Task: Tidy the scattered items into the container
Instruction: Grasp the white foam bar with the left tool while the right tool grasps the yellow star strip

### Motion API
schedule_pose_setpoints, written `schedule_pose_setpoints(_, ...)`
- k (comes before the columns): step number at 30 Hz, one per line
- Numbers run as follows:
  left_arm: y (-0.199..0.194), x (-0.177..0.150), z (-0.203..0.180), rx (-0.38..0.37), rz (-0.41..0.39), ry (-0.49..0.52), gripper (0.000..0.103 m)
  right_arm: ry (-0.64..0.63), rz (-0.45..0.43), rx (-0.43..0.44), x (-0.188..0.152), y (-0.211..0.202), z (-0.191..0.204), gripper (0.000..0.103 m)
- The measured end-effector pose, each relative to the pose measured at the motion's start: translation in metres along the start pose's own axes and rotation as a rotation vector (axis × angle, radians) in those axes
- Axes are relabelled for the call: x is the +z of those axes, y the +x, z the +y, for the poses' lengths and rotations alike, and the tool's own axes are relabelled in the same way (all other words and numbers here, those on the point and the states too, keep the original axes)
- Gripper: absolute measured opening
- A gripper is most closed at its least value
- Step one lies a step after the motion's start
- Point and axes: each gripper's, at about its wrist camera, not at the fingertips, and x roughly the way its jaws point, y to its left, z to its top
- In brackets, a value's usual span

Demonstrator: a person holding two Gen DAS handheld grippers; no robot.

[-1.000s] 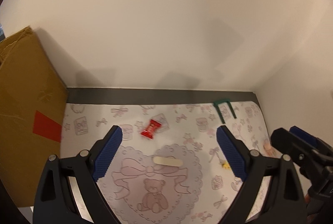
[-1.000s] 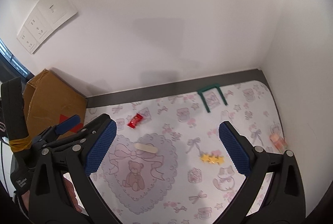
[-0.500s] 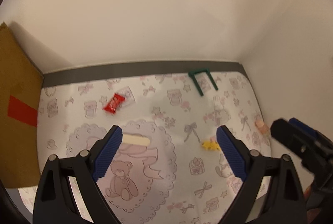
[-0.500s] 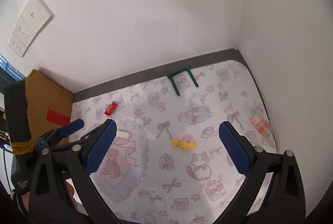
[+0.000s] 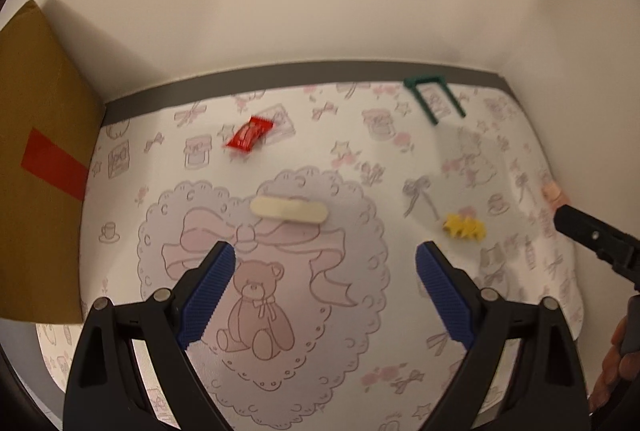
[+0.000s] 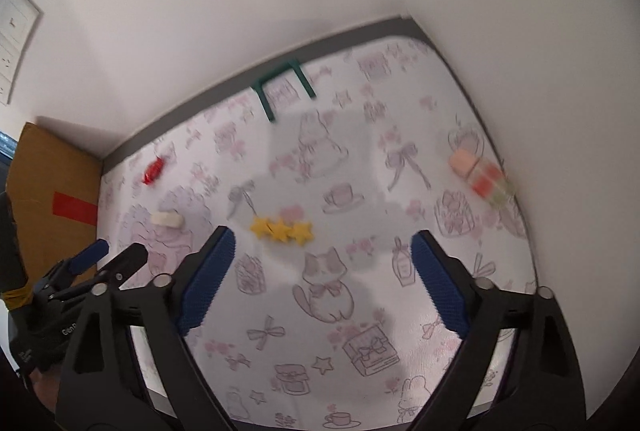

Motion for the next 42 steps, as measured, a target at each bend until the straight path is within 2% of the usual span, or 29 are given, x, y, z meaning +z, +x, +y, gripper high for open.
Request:
schedule_pose_setpoints(5, 0.008, -0.004, 0.003, 0.026, -0.007, -0.001, 0.091, 0.006, 0.034, 0.01, -0.009, 0.02, 0.0, 0.084)
schedule_pose_setpoints(10, 0.02, 0.004, 0.022, 0.06, -0.013, -0.051, 0.091, -0.054, 0.055, 0.015, -0.012, 0.039, 0.019, 0.084)
schedule_pose_setpoints(15, 0.039, 0.02, 0.027, 0.035, 0.024, -0.055, 0.084, -0.138, 0.06, -0.071, -0.012, 0.056, 0.038, 0.083)
schedule_pose_setpoints(20, 0.053, 0.028, 0.017, 0.06, 0.03, 0.023, 0.084, -0.184, 0.086, -0.107, -0.011, 0.069, 0.05, 0.077)
schedule_pose_setpoints(22, 0.058, 0.028, 0.015, 0.068, 0.043, 0.055, 0.083, -0.213, 0.093, -0.133, -0.011, 0.074, 0.056, 0.069)
schedule_pose_setpoints(25, 0.065, 0.028, 0.012, 0.073, 0.069, 0.086, 0.072, -0.239, 0.11, -0.161, -0.01, 0.083, 0.06, 0.062)
schedule_pose_setpoints(29, 0.075, 0.027, 0.015, 0.073, 0.106, 0.09, 0.063, -0.281, 0.119, -0.18, -0.009, 0.091, 0.065, 0.062)
schedule_pose_setpoints(32, 0.076, 0.029, 0.016, 0.074, 0.105, 0.101, 0.063, -0.315, 0.115, -0.196, -0.008, 0.094, 0.069, 0.056)
schedule_pose_setpoints(35, 0.077, 0.029, 0.015, 0.073, 0.112, 0.117, 0.063, -0.347, 0.121, -0.192, -0.006, 0.095, 0.075, 0.039)
schedule_pose_setpoints(38, 0.076, 0.03, 0.017, 0.06, 0.116, 0.117, 0.062, -0.355, 0.133, -0.183, -0.005, 0.097, 0.077, 0.038)
schedule_pose_setpoints(40, 0.075, 0.03, 0.02, 0.044, 0.119, 0.109, 0.062, -0.353, 0.137, -0.17, -0.004, 0.097, 0.076, 0.03)
schedule_pose_setpoints(42, 0.074, 0.03, 0.023, 0.028, 0.121, 0.103, 0.062, -0.34, 0.147, -0.147, -0.003, 0.097, 0.073, 0.03)
